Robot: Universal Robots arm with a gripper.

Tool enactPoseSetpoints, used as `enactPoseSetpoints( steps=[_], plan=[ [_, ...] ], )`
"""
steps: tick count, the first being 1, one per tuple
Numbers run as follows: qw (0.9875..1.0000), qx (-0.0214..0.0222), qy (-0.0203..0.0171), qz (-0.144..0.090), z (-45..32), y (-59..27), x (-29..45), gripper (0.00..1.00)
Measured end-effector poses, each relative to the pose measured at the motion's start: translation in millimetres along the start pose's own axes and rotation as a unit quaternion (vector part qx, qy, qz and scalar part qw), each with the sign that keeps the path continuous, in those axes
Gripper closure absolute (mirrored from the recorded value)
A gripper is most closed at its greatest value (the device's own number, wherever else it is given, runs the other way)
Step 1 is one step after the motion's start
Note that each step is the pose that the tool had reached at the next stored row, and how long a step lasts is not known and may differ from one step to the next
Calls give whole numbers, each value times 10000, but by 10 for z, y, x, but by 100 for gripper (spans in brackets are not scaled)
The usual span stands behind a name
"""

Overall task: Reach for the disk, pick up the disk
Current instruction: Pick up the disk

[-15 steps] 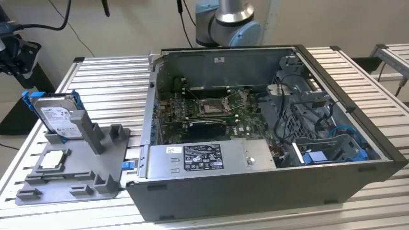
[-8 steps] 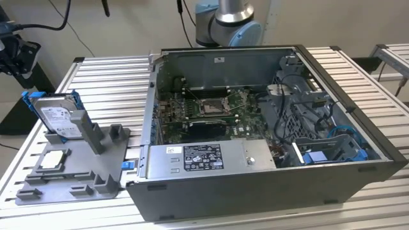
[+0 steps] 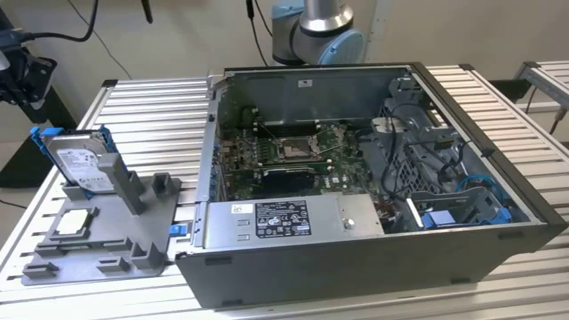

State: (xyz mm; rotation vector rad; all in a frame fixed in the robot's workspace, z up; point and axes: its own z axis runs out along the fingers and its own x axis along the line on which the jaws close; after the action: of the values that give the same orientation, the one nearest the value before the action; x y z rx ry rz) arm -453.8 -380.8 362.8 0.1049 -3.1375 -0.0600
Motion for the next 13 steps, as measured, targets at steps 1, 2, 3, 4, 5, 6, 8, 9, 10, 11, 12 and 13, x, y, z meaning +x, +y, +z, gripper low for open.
enactPoseSetpoints(
  steps=[1, 2, 3, 4, 5, 6, 8, 9, 10, 11, 12, 13],
  plan=[
    [10000, 0, 2, -51, 0, 0, 0, 100],
    [9999, 0, 4, -111, 0, 0, 0, 100],
    [9999, 0, 6, -168, 0, 0, 0, 100],
    [9997, 0, 9, -230, 0, 0, 0, 100],
    [9996, 0, 11, -296, 0, 0, 0, 100],
    [9993, 0, 14, -363, 0, 0, 0, 100],
    [9986, 0, 20, -520, 0, 0, 0, 100],
    [9982, 1, 23, -603, 0, 0, 0, 100],
    [9976, 1, 26, -686, 0, 0, 0, 100],
    [9970, 1, 30, -770, 0, 0, 0, 100],
    [9963, 1, 33, -864, 0, 0, -1, 100],
    [9955, 1, 36, -948, 0, 0, -1, 100]
  ],
)
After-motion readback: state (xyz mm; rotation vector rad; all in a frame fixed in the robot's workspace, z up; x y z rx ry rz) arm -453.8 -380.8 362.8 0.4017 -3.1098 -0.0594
